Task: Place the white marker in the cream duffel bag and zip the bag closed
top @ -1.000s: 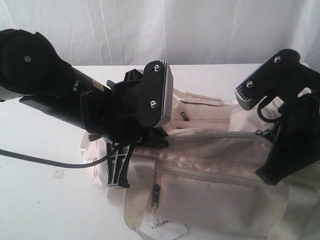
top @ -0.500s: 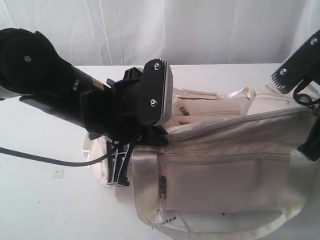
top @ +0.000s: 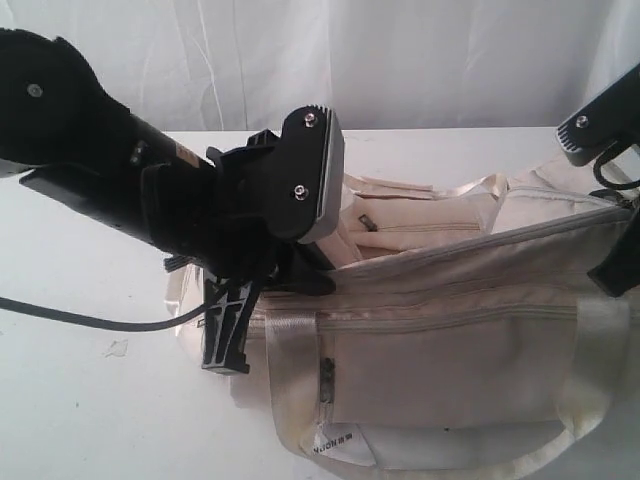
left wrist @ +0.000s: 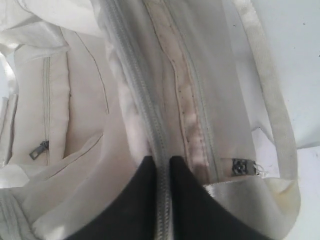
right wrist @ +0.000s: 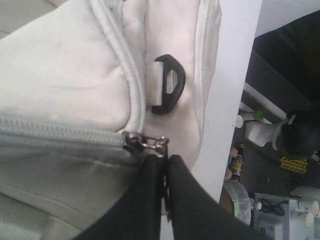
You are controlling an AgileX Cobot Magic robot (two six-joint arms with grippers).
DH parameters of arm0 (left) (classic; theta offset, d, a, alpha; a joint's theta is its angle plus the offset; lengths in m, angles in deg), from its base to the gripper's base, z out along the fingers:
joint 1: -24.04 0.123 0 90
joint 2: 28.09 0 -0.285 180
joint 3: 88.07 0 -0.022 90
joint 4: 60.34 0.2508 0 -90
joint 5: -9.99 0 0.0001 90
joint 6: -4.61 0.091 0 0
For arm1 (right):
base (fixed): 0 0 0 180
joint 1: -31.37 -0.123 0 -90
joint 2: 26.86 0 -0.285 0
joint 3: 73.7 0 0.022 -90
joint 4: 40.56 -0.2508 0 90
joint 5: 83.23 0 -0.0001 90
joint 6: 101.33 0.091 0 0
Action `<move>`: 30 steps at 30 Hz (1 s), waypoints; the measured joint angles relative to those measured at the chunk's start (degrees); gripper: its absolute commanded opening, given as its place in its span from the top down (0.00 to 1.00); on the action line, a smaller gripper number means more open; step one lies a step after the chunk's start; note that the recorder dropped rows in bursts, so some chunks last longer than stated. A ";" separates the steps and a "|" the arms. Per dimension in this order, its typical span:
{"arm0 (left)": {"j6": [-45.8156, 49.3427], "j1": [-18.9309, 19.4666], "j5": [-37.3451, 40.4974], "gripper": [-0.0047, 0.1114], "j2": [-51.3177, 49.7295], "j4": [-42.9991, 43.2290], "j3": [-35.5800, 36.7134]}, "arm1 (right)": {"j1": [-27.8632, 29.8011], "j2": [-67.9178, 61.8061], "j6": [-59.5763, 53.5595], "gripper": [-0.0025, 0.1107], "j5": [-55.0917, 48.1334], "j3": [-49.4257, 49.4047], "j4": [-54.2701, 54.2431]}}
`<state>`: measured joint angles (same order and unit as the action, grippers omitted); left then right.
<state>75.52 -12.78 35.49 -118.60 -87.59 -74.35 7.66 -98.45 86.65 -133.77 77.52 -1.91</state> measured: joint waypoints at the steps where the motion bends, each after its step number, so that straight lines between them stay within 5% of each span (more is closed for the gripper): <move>1: 0.00 0.00 0.75 0.76 0.33 0.00 -0.29 | 0.28 -0.61 -0.10 0.98 0.58 0.00 0.00; 8: 0.00 0.00 4.70 0.47 2.42 -4.08 -1.04 | 0.80 -1.45 -0.42 0.98 1.78 0.00 -0.23; 13: 0.53 -1.40 4.54 0.47 3.04 -9.07 -3.70 | 0.80 -1.45 -2.52 0.98 2.96 0.00 -2.59; 22: 3.64 -10.42 -5.38 0.47 -3.37 -10.39 -6.92 | 0.80 -1.45 -5.04 0.98 3.50 0.00 -6.30; 30: 4.29 -11.39 -13.30 0.47 -11.27 -10.51 -11.19 | 0.80 -1.45 -7.99 0.98 3.92 0.00 -10.52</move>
<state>79.80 -24.18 22.19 -129.87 -98.10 -85.54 8.45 -99.89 78.67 -129.84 77.52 -12.44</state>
